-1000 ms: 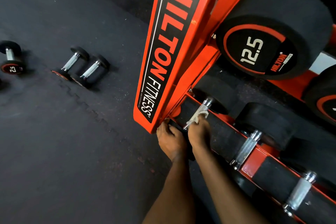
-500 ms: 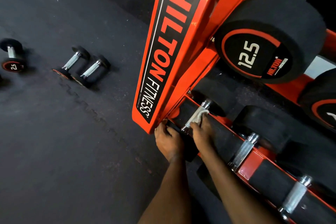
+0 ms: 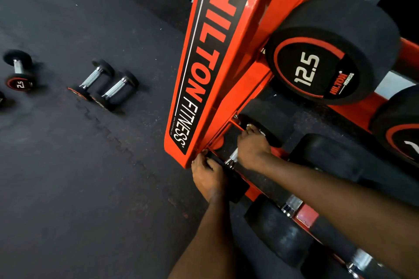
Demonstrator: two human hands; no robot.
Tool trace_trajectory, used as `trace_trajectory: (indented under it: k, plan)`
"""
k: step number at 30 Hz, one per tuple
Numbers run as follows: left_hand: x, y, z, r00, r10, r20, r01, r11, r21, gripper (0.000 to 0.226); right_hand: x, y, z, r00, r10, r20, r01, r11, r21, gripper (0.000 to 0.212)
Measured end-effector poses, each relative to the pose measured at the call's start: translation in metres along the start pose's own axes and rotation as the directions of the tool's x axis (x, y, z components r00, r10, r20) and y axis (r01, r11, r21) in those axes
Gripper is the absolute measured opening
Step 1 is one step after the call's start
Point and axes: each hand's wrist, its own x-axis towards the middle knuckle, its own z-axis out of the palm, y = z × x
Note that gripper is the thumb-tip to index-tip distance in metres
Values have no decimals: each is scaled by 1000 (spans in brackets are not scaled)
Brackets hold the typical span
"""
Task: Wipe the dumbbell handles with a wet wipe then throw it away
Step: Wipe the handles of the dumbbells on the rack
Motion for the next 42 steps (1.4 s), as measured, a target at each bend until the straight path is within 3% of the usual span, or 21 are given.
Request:
trace_trajectory:
  k: [2, 5, 7, 10, 14, 16, 18, 20, 23, 25, 28, 32, 36, 39, 42]
  plan:
    - [0, 0, 1, 1000, -3, -4, 3, 1000, 6, 28, -2, -2, 1, 999, 33, -9, -32, 998, 51, 57]
    - [-2, 2, 0, 1000, 12, -7, -12, 1000, 18, 35, -24, -6, 28, 971, 160, -178, -72, 904, 422, 77]
    - [-2, 2, 0, 999, 29, -16, -28, 999, 16, 39, -36, -16, 45, 942, 247, -227, 0, 678, 735, 90]
    - [-1, 2, 1, 1000, 25, -11, -25, 999, 22, 41, -40, -35, 47, 954, 290, -70, -11, 268, 963, 96]
    - [-2, 1, 0, 999, 39, -6, -39, 999, 20, 40, -22, -51, 35, 895, 425, 133, -121, -55, 991, 93]
    - [-1, 0, 1, 999, 38, -8, -38, 999, 17, 40, -18, -59, 26, 803, 485, 345, -180, -355, 917, 86]
    - [-1, -1, 1, 999, 42, -15, -41, 999, 20, 40, -19, -61, 20, 758, 466, 457, -76, -633, 770, 70]
    - [-1, -1, 2, 999, 40, -14, -40, 999, 13, 40, -12, -49, 21, 730, 467, 499, 28, -750, 661, 43]
    - [-1, 1, 3, 999, 33, -5, -33, 999, 4, 40, 11, -25, 22, 667, 448, 595, 57, -827, 559, 24]
    - [-1, 1, 2, 999, 37, -5, -37, 999, 6, 40, 20, -19, 18, 682, 374, 628, 53, -882, 469, 10]
    - [0, 1, 1, 999, 38, -6, -38, 999, 6, 40, 21, -19, 21, 737, 343, 582, -6, -858, 514, 13]
    - [1, -2, 1, 998, 59, 4, -59, 998, 13, 37, 8, -26, 39, 731, 391, 559, -152, -706, 692, 16]
    - [5, -1, 2, 996, 85, 8, -86, 996, 17, 34, -19, -24, 43, 637, 614, 466, -305, -354, 884, 11]
    - [8, -3, 4, 988, 154, 13, -154, 985, 71, 35, -54, -11, 36, 649, 632, 423, -263, -336, 904, 25]
    - [11, -7, 1, 974, 225, 37, -227, 967, 114, 33, -103, 3, 35, 672, 669, 317, -210, -239, 948, 31]
